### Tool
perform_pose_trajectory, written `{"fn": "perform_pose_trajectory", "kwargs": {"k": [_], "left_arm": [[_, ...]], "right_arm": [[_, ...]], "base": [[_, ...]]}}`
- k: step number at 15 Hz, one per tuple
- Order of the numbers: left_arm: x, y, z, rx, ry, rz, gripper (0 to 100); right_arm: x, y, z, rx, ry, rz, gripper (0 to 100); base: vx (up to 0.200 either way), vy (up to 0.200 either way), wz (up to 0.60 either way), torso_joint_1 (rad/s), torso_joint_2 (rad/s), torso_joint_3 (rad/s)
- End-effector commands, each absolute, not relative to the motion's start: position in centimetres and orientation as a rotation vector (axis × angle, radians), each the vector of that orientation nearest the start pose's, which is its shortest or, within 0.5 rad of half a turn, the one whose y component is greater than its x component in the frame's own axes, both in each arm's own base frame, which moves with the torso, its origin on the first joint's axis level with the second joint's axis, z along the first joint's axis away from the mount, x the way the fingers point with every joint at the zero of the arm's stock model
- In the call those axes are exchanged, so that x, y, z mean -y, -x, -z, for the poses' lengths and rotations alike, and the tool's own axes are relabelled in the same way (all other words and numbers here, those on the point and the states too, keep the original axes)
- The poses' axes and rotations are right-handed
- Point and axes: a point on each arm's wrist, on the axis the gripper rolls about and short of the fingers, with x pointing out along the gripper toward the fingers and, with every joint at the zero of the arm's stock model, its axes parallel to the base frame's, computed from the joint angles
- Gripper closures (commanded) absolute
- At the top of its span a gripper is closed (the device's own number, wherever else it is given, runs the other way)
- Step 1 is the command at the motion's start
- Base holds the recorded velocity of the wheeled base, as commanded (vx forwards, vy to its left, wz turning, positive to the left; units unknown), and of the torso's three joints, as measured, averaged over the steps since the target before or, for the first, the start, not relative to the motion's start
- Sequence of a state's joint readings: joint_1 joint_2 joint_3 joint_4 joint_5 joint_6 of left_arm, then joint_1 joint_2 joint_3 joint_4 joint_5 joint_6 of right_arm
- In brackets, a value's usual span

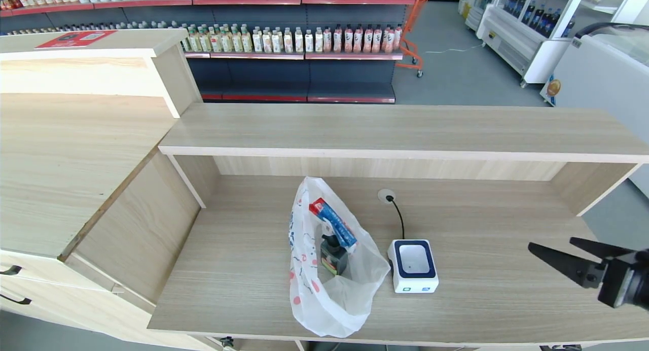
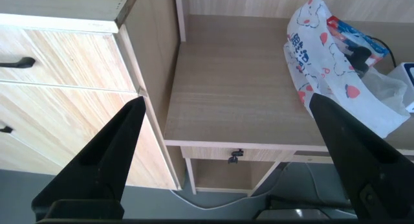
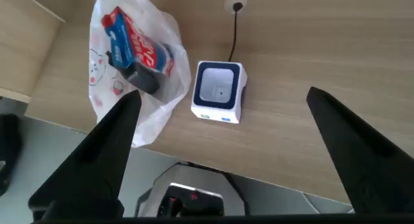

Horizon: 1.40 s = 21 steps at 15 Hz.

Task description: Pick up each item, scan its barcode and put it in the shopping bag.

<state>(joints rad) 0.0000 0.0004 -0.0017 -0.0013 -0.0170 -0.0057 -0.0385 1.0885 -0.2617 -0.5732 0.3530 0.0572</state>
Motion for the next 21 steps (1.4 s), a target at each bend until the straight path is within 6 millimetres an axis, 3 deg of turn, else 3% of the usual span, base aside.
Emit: {"fn": "perform_pose_trajectory", "kwargs": {"k": [1, 5, 14, 15, 21], "left_arm": [[0.0, 2.3, -7.6, 0.003, 0.006, 0.017, 0], [0.0, 2.3, -7.6, 0.003, 0.006, 0.017, 0], [0.0, 2.3, -7.6, 0.003, 0.006, 0.017, 0], [0.0, 2.3, -7.6, 0.003, 0.006, 0.017, 0], [0.0, 2.3, -7.6, 0.003, 0.008, 0.017, 0]], "right_arm": [[-0.1, -1.8, -11.0, -0.101, -0.008, -0.038, 0], [0.2, 2.1, -7.6, -0.026, -0.046, 0.079, 0], [0.2, 2.3, -7.6, 0.000, -0.037, 0.087, 0], [0.2, 2.3, -7.6, 0.000, -0.038, 0.087, 100], [0.2, 2.3, -7.6, -0.001, -0.049, 0.087, 100]], "base": [[0.000, 0.000, 0.00, 0.000, 0.00, 0.000], [0.000, 0.000, 0.00, 0.000, 0.00, 0.000], [0.000, 0.000, 0.00, 0.000, 0.00, 0.000], [0.000, 0.000, 0.00, 0.000, 0.00, 0.000], [0.000, 0.000, 0.00, 0.000, 0.00, 0.000]]}}
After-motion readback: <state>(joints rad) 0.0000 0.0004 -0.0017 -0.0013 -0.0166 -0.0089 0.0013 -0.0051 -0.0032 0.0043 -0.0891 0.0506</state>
